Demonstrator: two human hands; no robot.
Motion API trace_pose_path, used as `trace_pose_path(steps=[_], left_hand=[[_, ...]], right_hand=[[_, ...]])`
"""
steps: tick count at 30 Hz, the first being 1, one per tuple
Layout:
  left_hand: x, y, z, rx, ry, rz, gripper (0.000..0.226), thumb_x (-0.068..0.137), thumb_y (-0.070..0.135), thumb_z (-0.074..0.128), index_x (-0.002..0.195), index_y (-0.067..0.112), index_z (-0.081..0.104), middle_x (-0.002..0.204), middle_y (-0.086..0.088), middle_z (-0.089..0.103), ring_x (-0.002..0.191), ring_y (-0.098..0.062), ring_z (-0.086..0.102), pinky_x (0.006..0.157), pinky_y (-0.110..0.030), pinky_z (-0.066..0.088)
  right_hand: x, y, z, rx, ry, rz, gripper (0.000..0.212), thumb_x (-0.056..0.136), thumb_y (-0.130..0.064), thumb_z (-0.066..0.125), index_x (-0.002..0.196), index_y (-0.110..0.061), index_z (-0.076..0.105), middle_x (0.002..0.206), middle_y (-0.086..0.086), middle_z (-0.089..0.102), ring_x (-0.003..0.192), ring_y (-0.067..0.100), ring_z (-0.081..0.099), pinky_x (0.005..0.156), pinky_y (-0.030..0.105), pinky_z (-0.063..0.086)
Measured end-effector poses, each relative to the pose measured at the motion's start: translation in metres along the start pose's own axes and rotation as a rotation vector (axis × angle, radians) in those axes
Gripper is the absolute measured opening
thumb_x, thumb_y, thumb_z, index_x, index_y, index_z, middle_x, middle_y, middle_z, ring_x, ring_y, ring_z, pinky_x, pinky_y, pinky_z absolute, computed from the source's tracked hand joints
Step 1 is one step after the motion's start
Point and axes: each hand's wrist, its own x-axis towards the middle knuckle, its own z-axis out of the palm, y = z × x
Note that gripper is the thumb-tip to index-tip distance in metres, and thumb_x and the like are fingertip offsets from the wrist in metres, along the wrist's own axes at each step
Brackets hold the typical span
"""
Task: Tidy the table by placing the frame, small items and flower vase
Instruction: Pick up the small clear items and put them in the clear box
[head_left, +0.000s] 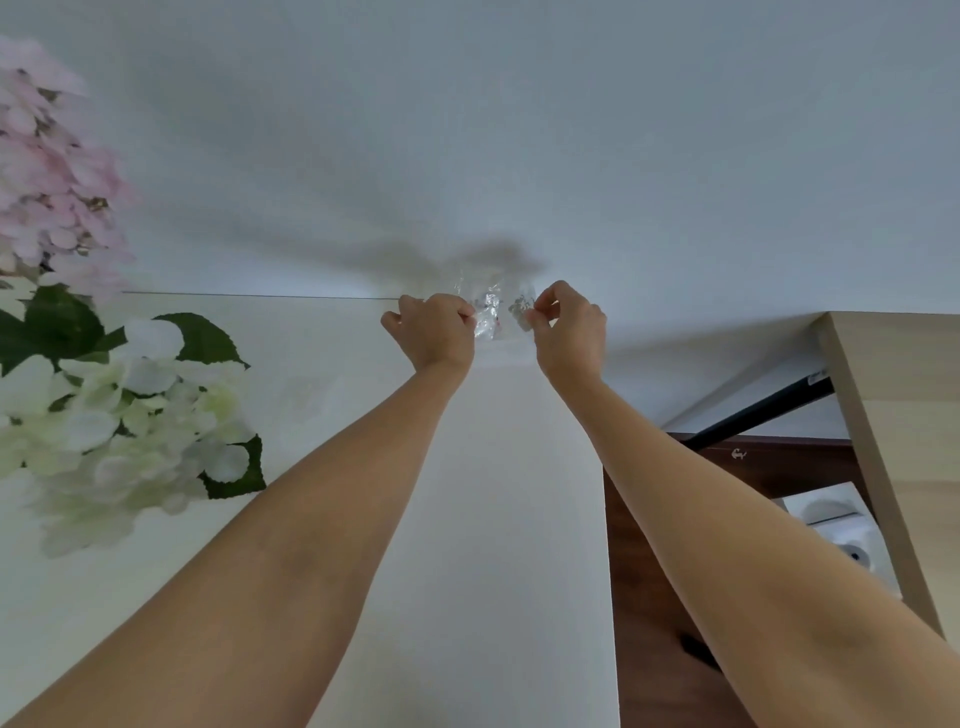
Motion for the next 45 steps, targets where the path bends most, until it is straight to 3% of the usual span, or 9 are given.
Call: trace_pose_path(steps=[2, 8, 13, 21, 25, 30, 35, 39, 45], left_hand=[[0.001, -0.003, -0.001, 0.013, -0.003, 0.014, 0.016, 0.08, 0.029, 0.066, 0.094, 0.032, 0.073, 0.092, 0.006, 0.074, 0.106, -0.023, 0.047, 0.092, -0.04, 0.026], [-0.021, -0.016, -0.015, -0.132, 0.06, 0.004, 0.023, 0.086, 0.036, 0.06, 0.107, 0.031, 0.066, 0.109, 0.003, 0.065, 0.107, -0.023, 0.05, 0.094, -0.041, 0.028], [-0.077, -0.064, -0.03, -0.174, 0.119, -0.081, 0.024, 0.091, 0.031, 0.052, 0.112, 0.023, 0.06, 0.114, -0.002, 0.059, 0.109, -0.023, 0.051, 0.098, -0.044, 0.033], [-0.143, -0.201, -0.073, 0.091, 0.091, -0.393, 0.032, 0.093, 0.018, 0.045, 0.124, 0.017, 0.047, 0.136, -0.01, 0.044, 0.125, -0.03, 0.039, 0.101, -0.051, 0.031], [-0.141, -0.242, -0.092, 0.123, -0.094, -0.426, 0.044, 0.094, 0.024, 0.041, 0.137, 0.031, 0.034, 0.155, -0.006, 0.021, 0.139, -0.03, 0.021, 0.107, -0.056, 0.024], [-0.139, -0.261, -0.099, 0.182, -0.386, -0.299, 0.044, 0.095, 0.042, 0.032, 0.138, 0.042, 0.025, 0.159, -0.002, 0.007, 0.144, -0.029, 0.008, 0.111, -0.056, 0.017], [-0.156, -0.262, -0.1, 0.11, -0.341, -0.202, 0.042, 0.09, 0.052, 0.043, 0.129, 0.038, 0.044, 0.158, 0.0, 0.016, 0.145, -0.029, 0.01, 0.113, -0.051, 0.017], [-0.169, -0.26, -0.102, 0.024, -0.294, -0.168, 0.04, 0.079, 0.041, 0.062, 0.116, 0.029, 0.055, 0.152, -0.003, 0.03, 0.142, -0.028, 0.019, 0.109, -0.046, 0.023], [-0.17, -0.25, -0.109, -0.121, -0.249, -0.211, 0.047, 0.068, 0.024, 0.069, 0.111, 0.018, 0.053, 0.113, -0.005, 0.052, 0.109, -0.028, 0.047, 0.087, -0.039, 0.037]], right_hand=[[0.001, -0.001, 0.005, 0.021, -0.025, -0.021, 0.005, 0.086, -0.014, 0.063, 0.085, -0.01, 0.064, 0.082, 0.006, 0.07, 0.079, 0.016, 0.05, 0.065, 0.001, 0.033], [-0.015, -0.008, 0.018, -0.009, 0.018, -0.075, 0.013, 0.09, -0.013, 0.059, 0.101, -0.012, 0.066, 0.109, 0.013, 0.057, 0.105, 0.029, 0.049, 0.087, 0.028, 0.041], [-0.061, -0.01, 0.036, 0.023, 0.042, -0.223, 0.014, 0.091, -0.006, 0.054, 0.101, -0.009, 0.063, 0.1, 0.013, 0.055, 0.094, 0.029, 0.052, 0.08, 0.037, 0.048], [-0.139, -0.024, 0.096, -0.119, -0.44, -0.38, 0.022, 0.093, -0.008, 0.052, 0.113, -0.008, 0.059, 0.113, 0.013, 0.053, 0.105, 0.029, 0.05, 0.078, 0.037, 0.049], [-0.152, -0.042, 0.128, -0.42, -0.689, -0.395, 0.047, 0.095, -0.025, 0.051, 0.14, -0.02, 0.037, 0.139, 0.016, 0.031, 0.121, 0.034, 0.038, 0.091, 0.039, 0.047], [-0.155, -0.059, 0.157, -0.732, -0.755, -0.383, 0.061, 0.097, -0.037, 0.044, 0.147, -0.038, 0.009, 0.144, 0.019, 0.018, 0.118, 0.036, 0.034, 0.077, 0.038, 0.038], [-0.16, -0.053, 0.156, -0.776, -0.657, -0.443, 0.044, 0.097, -0.04, 0.04, 0.14, -0.035, 0.033, 0.139, 0.016, 0.028, 0.118, 0.036, 0.034, 0.082, 0.04, 0.042], [-0.176, -0.032, 0.133, -0.618, -0.561, -0.527, 0.037, 0.091, -0.037, 0.057, 0.125, -0.022, 0.056, 0.135, 0.016, 0.042, 0.118, 0.036, 0.04, 0.088, 0.043, 0.048], [-0.197, -0.014, 0.111, -0.53, -0.545, -0.479, 0.02, 0.088, -0.022, 0.065, 0.104, -0.011, 0.064, 0.133, 0.014, 0.049, 0.116, 0.036, 0.045, 0.087, 0.04, 0.049]])
